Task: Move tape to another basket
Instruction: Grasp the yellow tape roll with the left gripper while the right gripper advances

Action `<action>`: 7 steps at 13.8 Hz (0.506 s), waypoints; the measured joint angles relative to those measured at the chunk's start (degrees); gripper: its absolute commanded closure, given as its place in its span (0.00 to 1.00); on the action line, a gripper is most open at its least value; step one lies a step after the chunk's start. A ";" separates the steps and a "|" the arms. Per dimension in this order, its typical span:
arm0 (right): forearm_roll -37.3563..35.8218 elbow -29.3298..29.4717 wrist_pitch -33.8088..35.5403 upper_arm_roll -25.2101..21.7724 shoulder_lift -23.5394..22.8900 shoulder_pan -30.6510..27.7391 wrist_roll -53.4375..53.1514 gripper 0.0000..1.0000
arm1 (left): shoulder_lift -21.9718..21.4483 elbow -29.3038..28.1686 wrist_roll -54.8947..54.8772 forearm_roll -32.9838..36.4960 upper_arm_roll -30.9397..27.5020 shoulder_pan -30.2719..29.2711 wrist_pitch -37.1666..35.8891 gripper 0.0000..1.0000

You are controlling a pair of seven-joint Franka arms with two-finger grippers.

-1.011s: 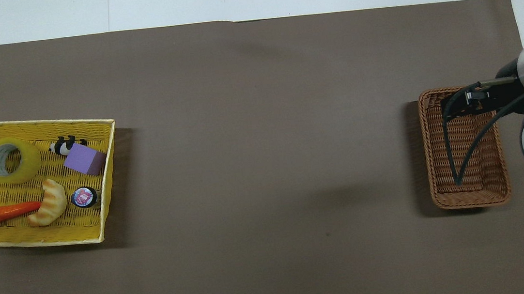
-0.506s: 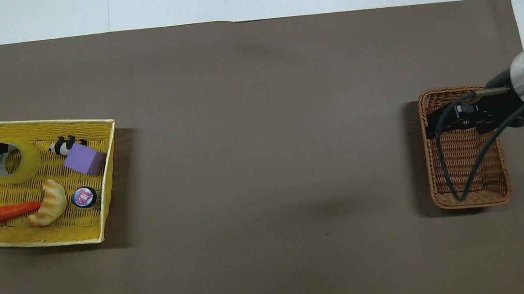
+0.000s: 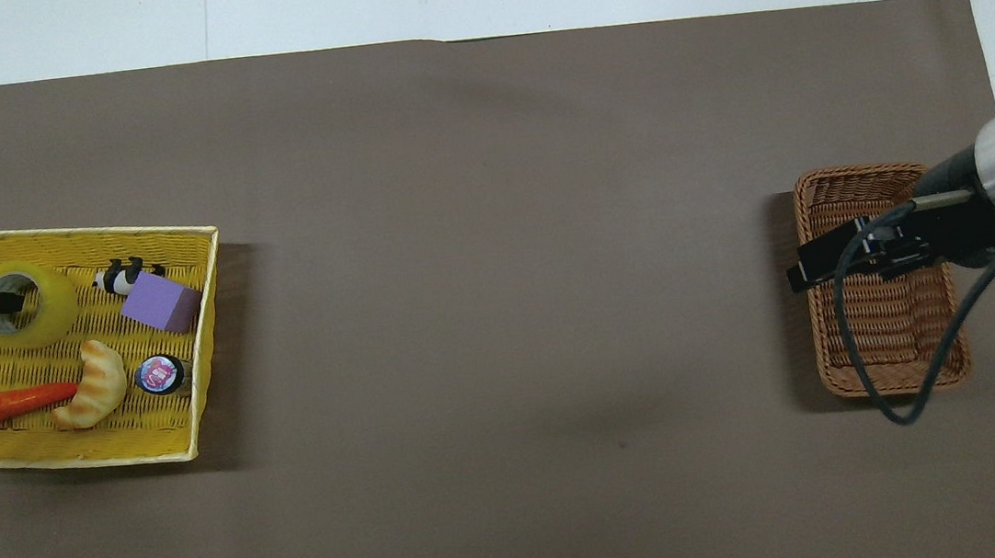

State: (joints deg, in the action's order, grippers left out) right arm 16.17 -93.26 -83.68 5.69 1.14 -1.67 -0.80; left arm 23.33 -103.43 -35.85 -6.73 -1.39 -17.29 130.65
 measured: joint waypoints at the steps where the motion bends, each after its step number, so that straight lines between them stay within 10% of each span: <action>1: 1.74 -1.30 -0.76 -0.01 0.54 0.00 0.80 0.00 | -0.05 0.03 -0.75 0.00 -0.02 -0.03 0.00 1.00; 7: 9.61 -8.41 -7.24 0.73 1.32 4.75 4.43 0.00 | -5.05 0.57 -2.86 -0.04 0.65 0.29 -1.46 1.00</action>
State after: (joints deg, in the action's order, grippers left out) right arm 25.78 -101.67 -90.93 6.42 2.46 3.08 3.63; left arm 18.29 -102.85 -38.70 -6.78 -0.74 -17.00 129.19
